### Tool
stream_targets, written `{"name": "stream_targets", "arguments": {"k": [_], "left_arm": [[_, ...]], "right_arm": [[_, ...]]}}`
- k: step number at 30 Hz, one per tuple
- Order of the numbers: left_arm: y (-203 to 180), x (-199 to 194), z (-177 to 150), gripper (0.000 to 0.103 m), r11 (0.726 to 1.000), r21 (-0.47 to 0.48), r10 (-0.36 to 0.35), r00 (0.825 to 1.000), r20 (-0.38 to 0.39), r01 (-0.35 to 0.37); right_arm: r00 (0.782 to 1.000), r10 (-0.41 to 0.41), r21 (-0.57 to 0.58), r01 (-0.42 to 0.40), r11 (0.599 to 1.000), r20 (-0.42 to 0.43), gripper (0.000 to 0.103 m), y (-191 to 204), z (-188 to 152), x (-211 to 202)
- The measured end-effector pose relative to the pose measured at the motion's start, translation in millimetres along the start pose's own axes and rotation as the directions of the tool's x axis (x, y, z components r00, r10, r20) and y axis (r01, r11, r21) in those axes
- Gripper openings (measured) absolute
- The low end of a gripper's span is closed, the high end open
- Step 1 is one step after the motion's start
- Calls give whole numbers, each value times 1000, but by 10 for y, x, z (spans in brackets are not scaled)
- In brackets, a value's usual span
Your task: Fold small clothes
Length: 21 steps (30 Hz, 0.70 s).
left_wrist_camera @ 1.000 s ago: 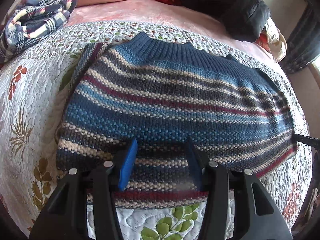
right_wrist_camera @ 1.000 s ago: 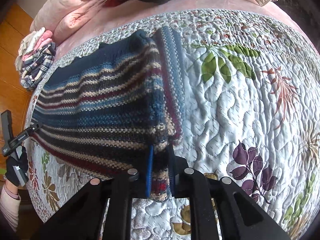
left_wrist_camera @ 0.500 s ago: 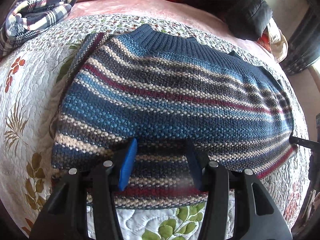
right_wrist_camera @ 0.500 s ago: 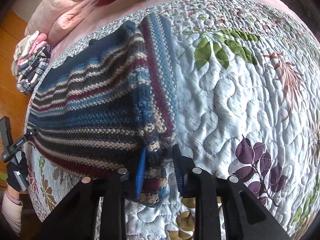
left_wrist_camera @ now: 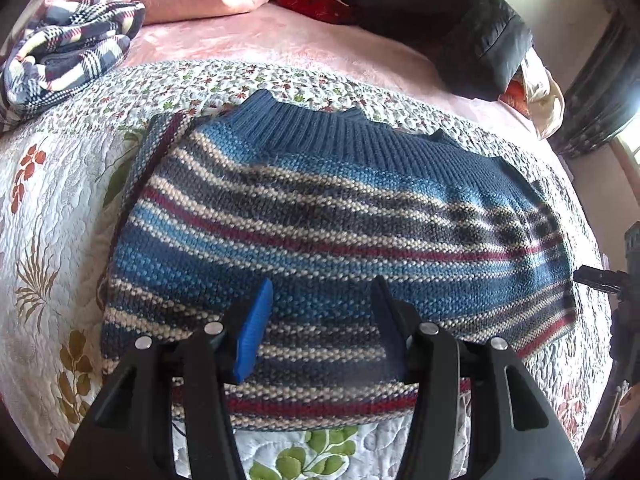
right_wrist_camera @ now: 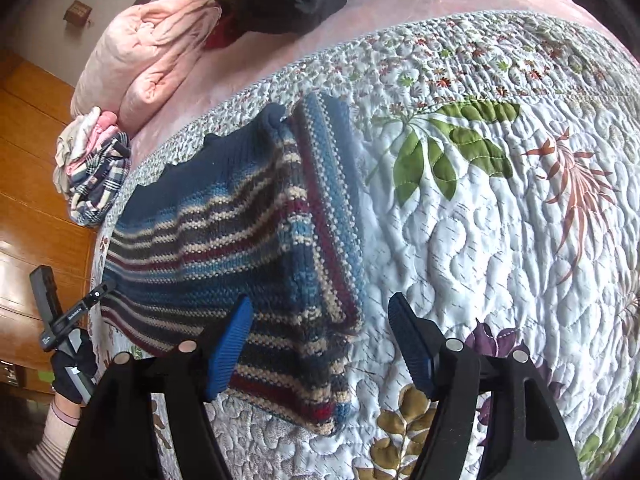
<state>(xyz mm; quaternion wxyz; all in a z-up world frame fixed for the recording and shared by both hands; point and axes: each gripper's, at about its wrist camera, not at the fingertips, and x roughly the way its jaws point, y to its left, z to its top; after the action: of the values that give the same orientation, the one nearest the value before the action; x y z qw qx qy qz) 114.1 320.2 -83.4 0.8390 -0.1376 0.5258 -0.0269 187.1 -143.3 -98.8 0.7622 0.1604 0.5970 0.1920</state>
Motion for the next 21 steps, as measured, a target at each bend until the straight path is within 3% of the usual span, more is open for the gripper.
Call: {"name": "stream_targets", "arguments": {"k": [10,15,18,21], "left_arm": [[35,265,68,51,1000,-16,-2,999,-42,2],[65,290,55,52,1000,-16,-11,999,-41,11],[63,294,60,52,1000,-13,-12,999,-42,11],[60,294,63,52,1000,-8,-15,999,-43,14]], "right_arm": [[996,81,36,-79,996,-34,70,-116,61,360],[991,125,25,-124,992,-47,58,-68,83,406],[990,129,17,-129,992,-52,41,-34,86,425],[990,134,28,-133,991,-32,33,-44,65,411]]}}
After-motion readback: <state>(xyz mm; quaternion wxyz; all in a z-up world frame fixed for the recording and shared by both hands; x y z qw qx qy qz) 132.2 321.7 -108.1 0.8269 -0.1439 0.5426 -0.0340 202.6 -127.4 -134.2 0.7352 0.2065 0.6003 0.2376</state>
